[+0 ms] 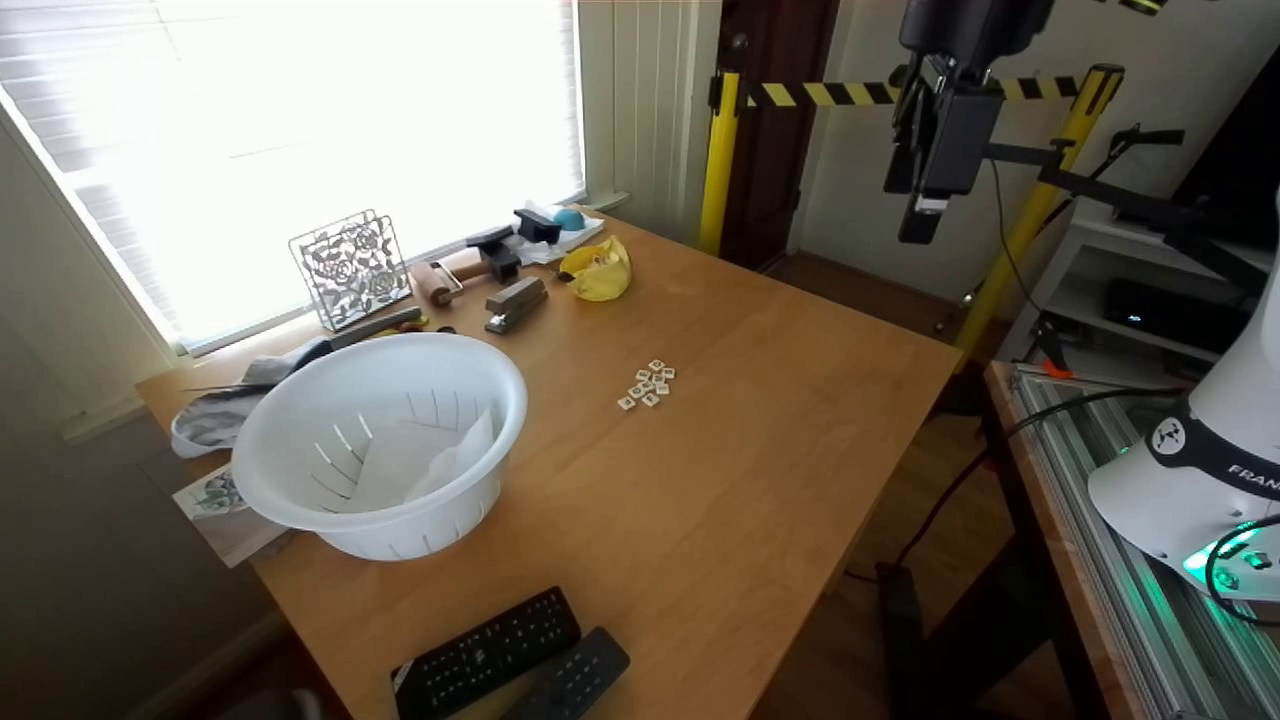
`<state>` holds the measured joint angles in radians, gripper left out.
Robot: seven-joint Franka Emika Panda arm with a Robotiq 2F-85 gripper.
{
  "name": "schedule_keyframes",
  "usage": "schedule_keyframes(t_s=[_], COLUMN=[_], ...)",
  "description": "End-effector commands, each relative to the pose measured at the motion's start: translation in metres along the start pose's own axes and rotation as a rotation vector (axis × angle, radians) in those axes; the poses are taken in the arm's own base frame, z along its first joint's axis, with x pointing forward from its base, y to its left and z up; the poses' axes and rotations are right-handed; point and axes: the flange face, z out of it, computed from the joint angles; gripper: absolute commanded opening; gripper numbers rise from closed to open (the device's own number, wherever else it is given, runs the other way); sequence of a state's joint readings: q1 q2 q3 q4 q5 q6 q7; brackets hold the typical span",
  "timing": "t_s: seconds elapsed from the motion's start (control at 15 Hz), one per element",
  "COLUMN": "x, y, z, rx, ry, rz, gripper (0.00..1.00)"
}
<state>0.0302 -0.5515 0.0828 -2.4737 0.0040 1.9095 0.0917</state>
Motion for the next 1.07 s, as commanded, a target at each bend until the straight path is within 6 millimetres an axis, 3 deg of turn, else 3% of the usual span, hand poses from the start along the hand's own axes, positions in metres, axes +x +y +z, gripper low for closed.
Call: schedule_keyframes(t_s=[0.0, 0.07, 0.2, 0.6, 0.8, 1.0], x=[0.0, 0.0, 0.001, 0.016, 0.041, 0.073], y=[0.0, 0.0, 0.021, 0.097, 0.12, 0.127], z=[-0.001, -0.001, 0.013, 0.053, 0.068, 0.089], rx=[0.0, 0.0, 0.03, 0.078, 0.067, 0.053], ry=[-0.001, -0.001, -0.016, 0.025, 0.07, 0.066], rz=[0.0, 0.0, 0.057, 0.21, 0.223, 0.188], gripper=[1.0, 1.0, 1.0, 1.0, 1.0, 1.0])
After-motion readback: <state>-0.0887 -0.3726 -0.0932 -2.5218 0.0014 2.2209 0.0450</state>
